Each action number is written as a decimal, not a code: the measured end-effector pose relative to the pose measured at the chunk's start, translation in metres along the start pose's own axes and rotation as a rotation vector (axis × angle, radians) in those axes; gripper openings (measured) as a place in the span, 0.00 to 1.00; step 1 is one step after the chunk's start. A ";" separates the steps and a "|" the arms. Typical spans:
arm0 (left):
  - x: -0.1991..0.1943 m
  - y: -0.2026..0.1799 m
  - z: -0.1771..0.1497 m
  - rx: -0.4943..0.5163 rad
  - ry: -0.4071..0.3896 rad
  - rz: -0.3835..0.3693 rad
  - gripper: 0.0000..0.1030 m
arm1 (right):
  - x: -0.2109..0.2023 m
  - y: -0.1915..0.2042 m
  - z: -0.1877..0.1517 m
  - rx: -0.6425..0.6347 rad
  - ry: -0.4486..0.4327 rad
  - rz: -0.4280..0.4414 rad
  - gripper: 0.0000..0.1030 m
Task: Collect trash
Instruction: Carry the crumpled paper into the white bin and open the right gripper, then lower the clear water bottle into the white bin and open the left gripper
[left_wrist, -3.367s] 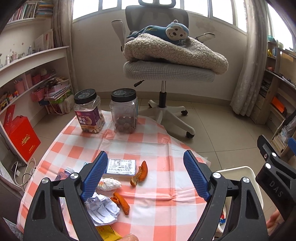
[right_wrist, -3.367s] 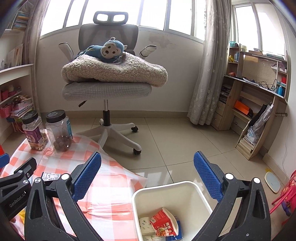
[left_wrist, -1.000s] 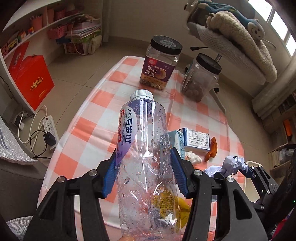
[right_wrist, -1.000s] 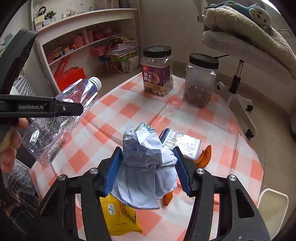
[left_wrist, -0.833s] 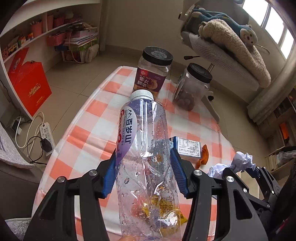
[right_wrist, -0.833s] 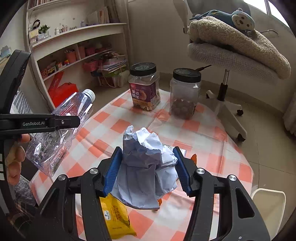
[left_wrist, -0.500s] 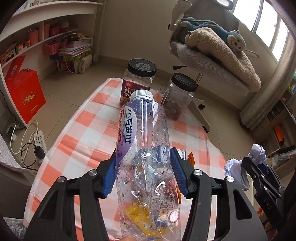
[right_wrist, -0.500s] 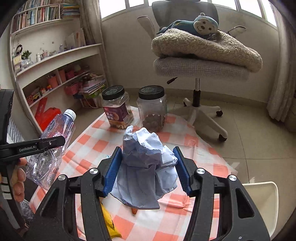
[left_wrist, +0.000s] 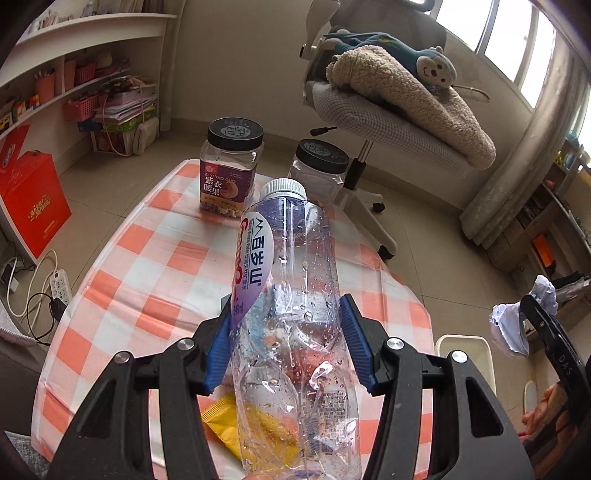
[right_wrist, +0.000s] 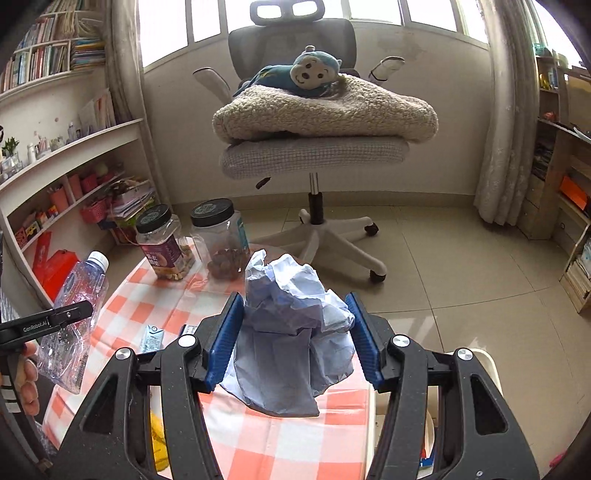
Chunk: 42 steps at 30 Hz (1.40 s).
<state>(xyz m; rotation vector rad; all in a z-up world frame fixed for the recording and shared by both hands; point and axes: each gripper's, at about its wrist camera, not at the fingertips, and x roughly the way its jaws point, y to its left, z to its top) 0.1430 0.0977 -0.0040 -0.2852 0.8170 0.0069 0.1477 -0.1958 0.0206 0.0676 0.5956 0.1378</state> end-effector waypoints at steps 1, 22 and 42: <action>0.001 -0.003 -0.001 0.005 0.001 -0.004 0.52 | -0.003 -0.008 0.000 0.014 -0.003 -0.015 0.52; 0.028 -0.135 -0.042 0.182 0.077 -0.134 0.52 | -0.064 -0.152 -0.016 0.260 -0.082 -0.271 0.78; 0.051 -0.302 -0.092 0.385 0.162 -0.253 0.52 | -0.106 -0.234 -0.032 0.374 -0.127 -0.409 0.93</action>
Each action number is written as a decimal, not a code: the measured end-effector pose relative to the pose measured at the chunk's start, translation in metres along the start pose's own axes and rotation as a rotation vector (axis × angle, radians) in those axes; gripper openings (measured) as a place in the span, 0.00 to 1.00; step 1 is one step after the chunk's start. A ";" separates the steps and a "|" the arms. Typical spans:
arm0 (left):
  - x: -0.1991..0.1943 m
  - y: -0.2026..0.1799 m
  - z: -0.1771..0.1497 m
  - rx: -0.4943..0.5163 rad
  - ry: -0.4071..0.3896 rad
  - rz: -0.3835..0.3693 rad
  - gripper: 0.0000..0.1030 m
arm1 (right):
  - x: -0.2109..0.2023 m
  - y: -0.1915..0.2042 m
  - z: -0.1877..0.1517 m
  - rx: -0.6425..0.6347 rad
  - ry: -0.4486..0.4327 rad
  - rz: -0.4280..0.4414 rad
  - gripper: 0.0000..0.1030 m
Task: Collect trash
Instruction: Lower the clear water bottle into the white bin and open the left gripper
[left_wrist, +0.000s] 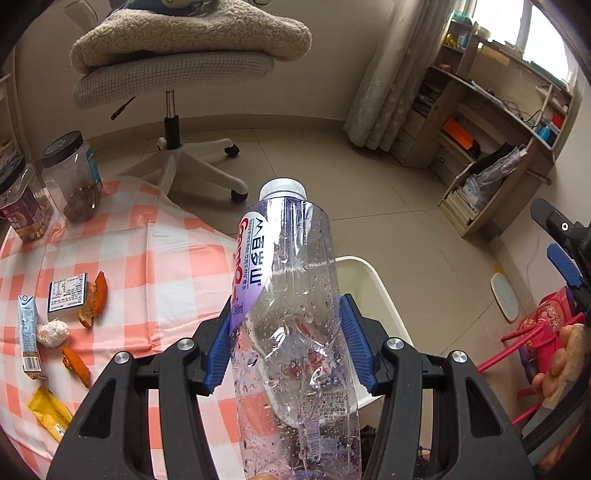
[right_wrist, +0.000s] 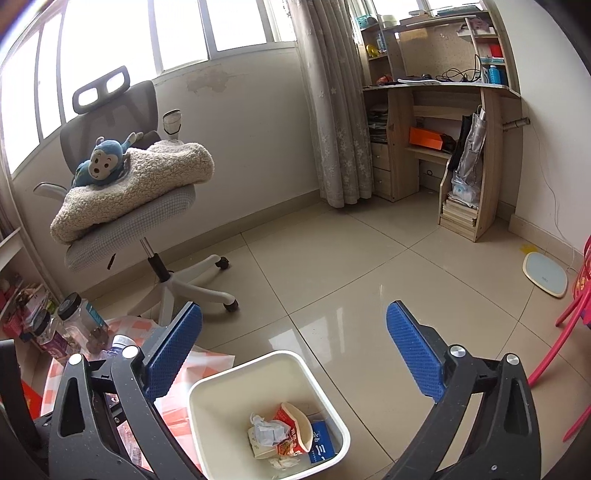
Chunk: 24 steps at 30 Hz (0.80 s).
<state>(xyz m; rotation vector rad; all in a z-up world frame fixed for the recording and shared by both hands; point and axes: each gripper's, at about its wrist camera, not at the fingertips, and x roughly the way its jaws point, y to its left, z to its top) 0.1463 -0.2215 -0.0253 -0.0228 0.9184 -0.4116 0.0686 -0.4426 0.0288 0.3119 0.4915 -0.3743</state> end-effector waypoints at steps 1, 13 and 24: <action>0.003 -0.004 0.001 0.005 0.002 -0.001 0.52 | 0.001 -0.003 0.001 0.001 0.001 -0.008 0.93; 0.014 -0.027 0.010 0.066 0.011 -0.001 0.73 | 0.010 -0.027 0.002 0.054 0.035 -0.070 0.93; -0.017 0.023 0.017 0.033 -0.148 0.243 0.81 | 0.015 0.036 -0.015 -0.076 0.047 -0.032 0.93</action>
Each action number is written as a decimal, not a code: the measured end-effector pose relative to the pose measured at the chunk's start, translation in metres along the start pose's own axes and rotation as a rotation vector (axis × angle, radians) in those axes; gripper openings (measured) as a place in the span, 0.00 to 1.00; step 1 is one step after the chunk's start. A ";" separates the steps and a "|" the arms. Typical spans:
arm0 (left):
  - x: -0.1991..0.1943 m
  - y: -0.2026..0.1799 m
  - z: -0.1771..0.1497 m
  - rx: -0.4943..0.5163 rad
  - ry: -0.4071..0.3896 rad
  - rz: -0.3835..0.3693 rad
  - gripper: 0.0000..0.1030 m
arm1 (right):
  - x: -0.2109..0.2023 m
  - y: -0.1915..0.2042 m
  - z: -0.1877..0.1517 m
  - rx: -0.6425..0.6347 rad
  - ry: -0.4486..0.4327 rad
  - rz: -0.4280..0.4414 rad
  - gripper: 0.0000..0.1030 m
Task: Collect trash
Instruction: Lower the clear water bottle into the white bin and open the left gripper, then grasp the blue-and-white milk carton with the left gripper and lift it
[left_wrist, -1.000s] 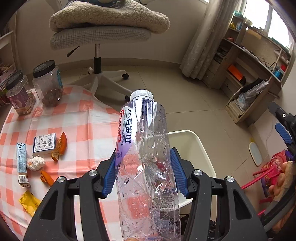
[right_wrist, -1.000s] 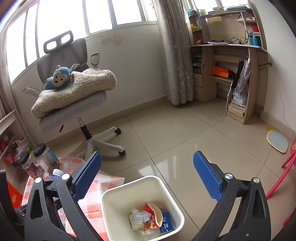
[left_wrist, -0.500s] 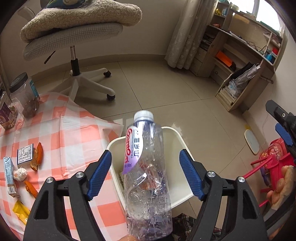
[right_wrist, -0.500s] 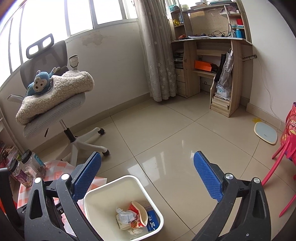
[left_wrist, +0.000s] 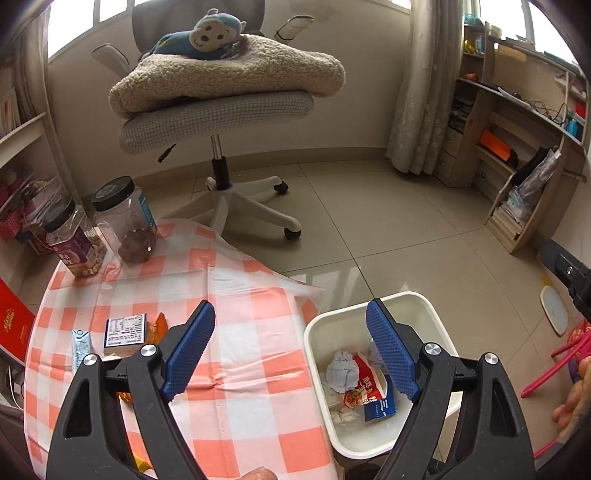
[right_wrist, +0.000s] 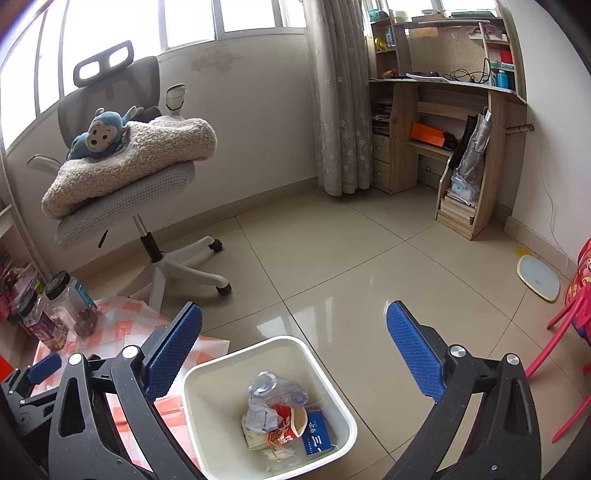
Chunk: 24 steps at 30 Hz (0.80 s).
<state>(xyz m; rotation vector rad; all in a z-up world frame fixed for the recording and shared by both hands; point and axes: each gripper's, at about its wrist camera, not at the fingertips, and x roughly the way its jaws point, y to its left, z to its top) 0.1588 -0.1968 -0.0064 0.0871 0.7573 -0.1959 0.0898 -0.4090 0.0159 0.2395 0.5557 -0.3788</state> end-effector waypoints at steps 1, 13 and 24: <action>-0.001 0.007 0.000 -0.011 -0.016 0.017 0.82 | -0.001 0.008 -0.002 -0.018 -0.007 -0.002 0.93; -0.025 0.078 -0.008 -0.035 -0.170 0.227 0.90 | -0.013 0.100 -0.029 -0.157 -0.085 0.025 0.93; 0.009 0.169 -0.018 -0.144 0.032 0.352 0.90 | 0.005 0.176 -0.054 -0.274 -0.001 0.035 0.93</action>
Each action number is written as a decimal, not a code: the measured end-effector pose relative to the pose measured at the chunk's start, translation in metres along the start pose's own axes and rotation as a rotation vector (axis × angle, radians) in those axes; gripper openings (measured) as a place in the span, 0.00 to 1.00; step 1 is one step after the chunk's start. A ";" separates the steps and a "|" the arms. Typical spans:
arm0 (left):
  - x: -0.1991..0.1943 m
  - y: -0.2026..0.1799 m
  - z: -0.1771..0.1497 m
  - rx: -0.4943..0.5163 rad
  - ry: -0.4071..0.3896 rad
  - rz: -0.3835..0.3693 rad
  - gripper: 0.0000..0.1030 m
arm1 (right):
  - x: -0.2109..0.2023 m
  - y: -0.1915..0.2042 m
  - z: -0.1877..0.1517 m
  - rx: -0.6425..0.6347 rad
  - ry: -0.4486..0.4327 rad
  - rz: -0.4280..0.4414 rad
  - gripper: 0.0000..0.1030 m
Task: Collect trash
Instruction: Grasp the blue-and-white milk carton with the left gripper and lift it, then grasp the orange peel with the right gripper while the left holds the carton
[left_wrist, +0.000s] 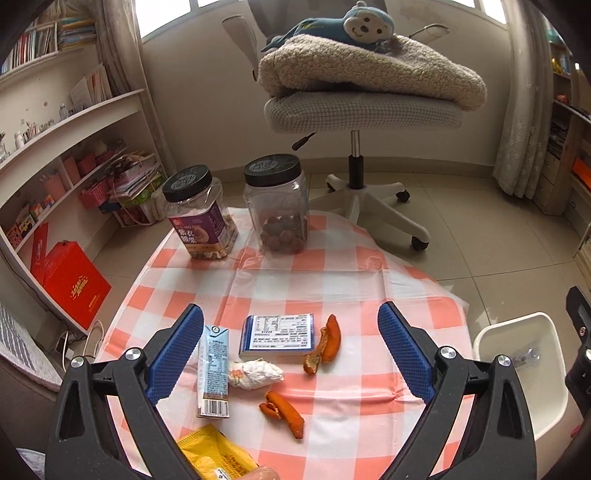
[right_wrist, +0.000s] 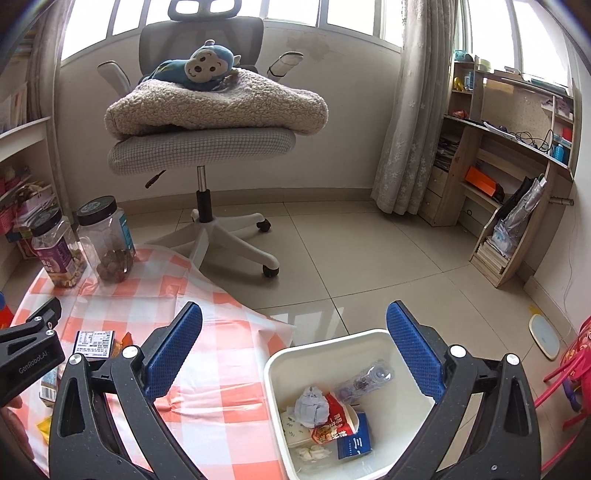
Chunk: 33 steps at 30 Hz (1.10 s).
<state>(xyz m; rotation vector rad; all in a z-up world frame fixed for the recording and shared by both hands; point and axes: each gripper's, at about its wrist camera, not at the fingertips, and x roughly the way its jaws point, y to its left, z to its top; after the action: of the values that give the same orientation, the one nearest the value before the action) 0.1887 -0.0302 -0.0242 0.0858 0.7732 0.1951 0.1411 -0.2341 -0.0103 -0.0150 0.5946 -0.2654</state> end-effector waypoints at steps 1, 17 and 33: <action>0.012 0.011 0.001 -0.017 0.041 0.025 0.90 | 0.002 0.006 0.000 -0.007 0.006 0.009 0.93; 0.171 0.094 -0.043 -0.016 0.558 -0.027 0.70 | 0.043 0.129 -0.014 -0.206 0.173 0.221 0.93; 0.082 0.195 -0.031 -0.194 0.399 -0.114 0.35 | 0.035 0.254 -0.081 -0.710 0.267 0.507 0.92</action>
<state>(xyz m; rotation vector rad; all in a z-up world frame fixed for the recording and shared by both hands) 0.1963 0.1779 -0.0735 -0.1863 1.1492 0.1800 0.1854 0.0074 -0.1196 -0.5137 0.9101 0.4523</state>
